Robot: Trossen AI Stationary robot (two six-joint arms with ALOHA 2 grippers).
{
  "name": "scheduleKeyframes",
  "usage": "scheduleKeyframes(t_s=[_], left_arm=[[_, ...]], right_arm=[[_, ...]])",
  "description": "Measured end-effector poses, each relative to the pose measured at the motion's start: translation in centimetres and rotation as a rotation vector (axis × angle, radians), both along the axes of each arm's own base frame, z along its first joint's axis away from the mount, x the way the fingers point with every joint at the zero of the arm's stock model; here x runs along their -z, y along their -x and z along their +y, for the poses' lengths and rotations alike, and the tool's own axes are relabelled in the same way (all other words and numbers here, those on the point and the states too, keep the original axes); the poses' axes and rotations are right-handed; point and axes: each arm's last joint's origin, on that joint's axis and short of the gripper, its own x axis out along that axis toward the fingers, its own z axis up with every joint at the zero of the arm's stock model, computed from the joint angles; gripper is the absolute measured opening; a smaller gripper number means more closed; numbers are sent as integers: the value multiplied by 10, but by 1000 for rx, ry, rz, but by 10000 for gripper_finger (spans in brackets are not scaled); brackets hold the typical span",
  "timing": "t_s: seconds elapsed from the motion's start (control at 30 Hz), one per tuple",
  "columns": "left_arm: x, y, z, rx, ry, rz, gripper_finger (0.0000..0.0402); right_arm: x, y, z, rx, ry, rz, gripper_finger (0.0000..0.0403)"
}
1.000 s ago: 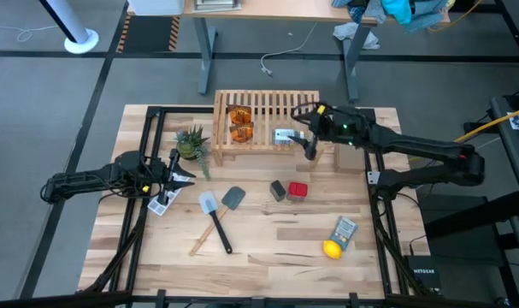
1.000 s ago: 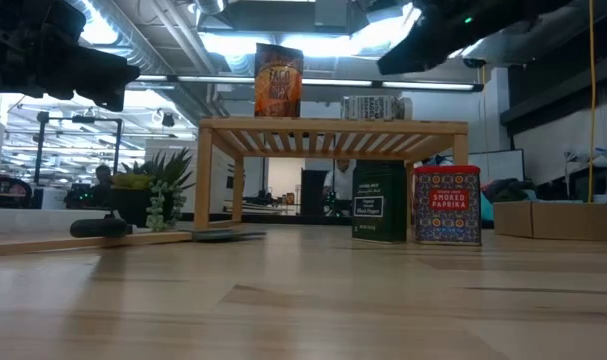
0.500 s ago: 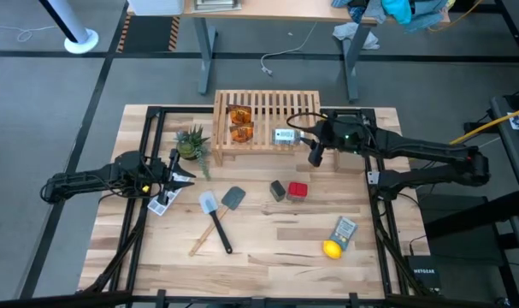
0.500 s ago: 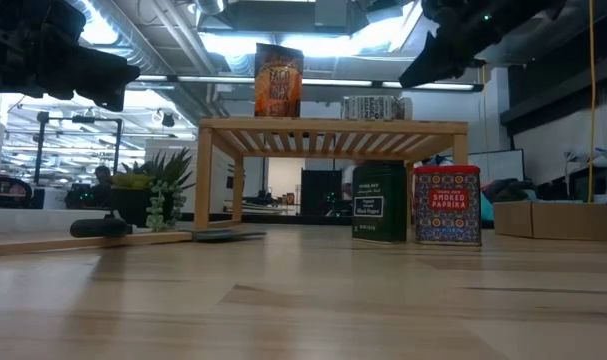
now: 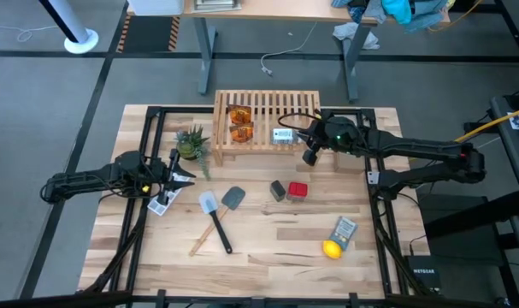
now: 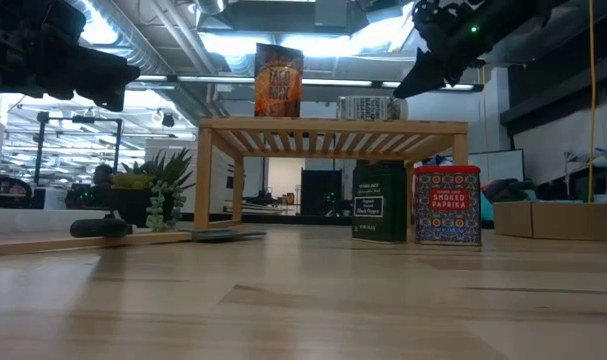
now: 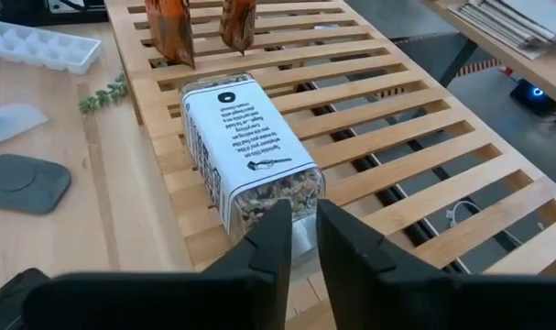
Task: Shelf spices
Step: Put the white seasoning bottle on the shelf
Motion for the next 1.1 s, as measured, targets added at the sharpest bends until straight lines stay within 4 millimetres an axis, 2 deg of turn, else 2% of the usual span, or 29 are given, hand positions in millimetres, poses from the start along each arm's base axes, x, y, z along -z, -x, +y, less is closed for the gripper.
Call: scheduleKeyframes(t_s=[0.27, 0.9, 0.97, 1.1], left_arm=[[0, 0, 0, 0, 0, 0, 98], [0, 0, 0, 0, 0, 0, 98], [0, 0, 0, 0, 0, 0, 98], [0, 0, 0, 0, 0, 0, 98]], right_arm=[[-1, 0, 1, -97, 76, 41, 129], [0, 0, 1, -176, 188, 114, 382], [0, 0, 1, -179, 194, 117, 395], [0, 0, 1, -193, 203, 121, 392]])
